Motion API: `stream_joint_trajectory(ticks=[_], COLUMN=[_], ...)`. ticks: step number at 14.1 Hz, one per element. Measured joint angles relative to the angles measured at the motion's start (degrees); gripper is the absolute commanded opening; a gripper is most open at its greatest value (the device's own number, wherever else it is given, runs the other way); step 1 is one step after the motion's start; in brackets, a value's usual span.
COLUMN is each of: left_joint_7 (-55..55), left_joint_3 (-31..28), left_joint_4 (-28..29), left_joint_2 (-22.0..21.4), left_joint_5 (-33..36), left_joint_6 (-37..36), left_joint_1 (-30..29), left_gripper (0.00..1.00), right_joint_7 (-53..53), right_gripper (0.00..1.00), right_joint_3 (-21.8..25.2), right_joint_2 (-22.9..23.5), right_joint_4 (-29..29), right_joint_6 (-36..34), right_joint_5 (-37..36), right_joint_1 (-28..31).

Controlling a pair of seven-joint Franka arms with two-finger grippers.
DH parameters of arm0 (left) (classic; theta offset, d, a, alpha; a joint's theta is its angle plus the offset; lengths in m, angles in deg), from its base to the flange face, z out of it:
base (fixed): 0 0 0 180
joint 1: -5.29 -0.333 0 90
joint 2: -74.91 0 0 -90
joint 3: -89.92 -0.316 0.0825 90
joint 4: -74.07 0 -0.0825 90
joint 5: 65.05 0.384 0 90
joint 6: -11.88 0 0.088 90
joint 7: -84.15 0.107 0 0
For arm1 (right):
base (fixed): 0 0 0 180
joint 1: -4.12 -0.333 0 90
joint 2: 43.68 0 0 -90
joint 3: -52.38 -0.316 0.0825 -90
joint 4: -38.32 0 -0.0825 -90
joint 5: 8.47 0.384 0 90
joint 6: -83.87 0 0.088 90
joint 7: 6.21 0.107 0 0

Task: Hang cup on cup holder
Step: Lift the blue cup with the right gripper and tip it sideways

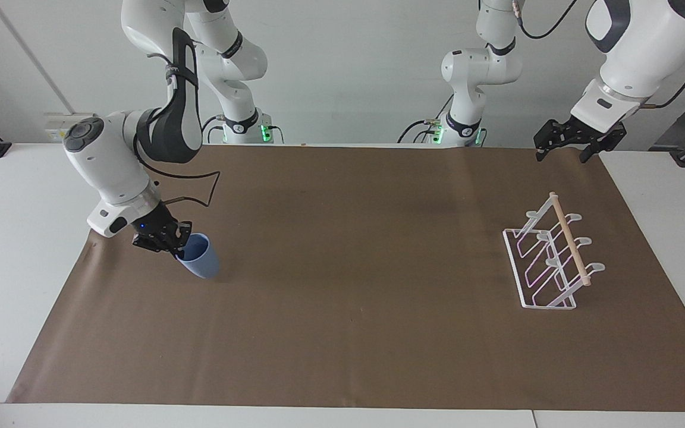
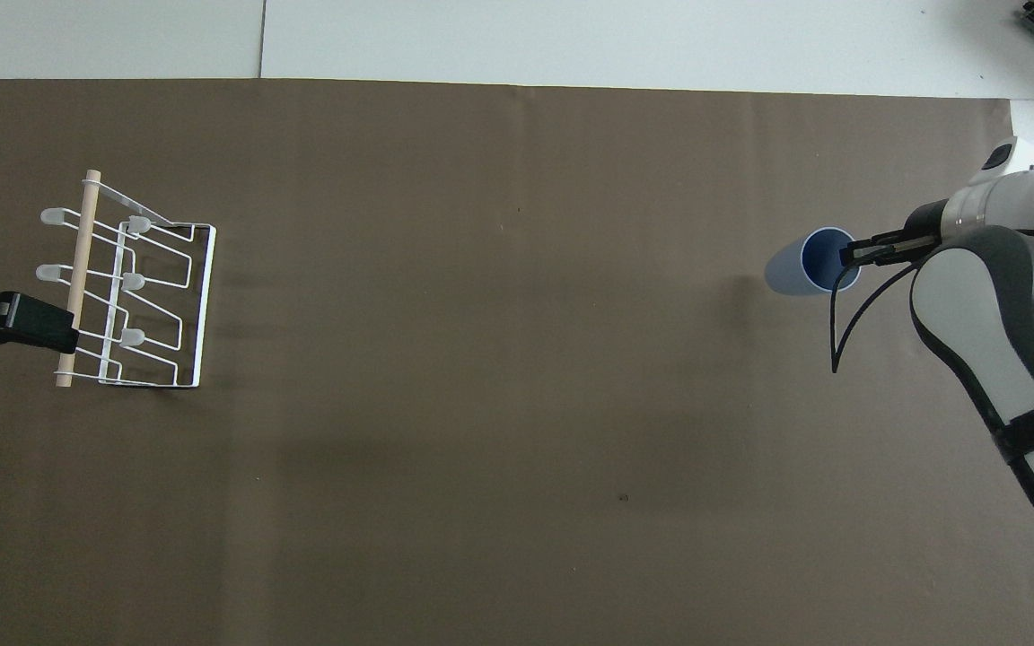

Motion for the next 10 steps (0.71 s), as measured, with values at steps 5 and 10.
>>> stream_joint_trajectory(ticks=[5,10], left_joint_7=[-0.02,-0.02], left_joint_3=[-0.03,-0.04], left_joint_4=[0.0,-0.01], left_joint_2=[-0.06,-0.08], left_joint_5=[0.0,-0.01], left_joint_6=[-0.03,0.13], left_joint_1=[0.0,0.0], left_gripper=[1.0,1.0], right_joint_7=[-0.63,-0.74], right_gripper=[0.0,0.0], right_joint_3=[-0.29,-0.36], right_joint_2=[-1.3,-1.88], right_joint_4=[0.92,1.29], right_joint_6=[-0.46,-7.31], right_joint_5=[19.17,36.65], right_joint_1=[-0.2,-0.55])
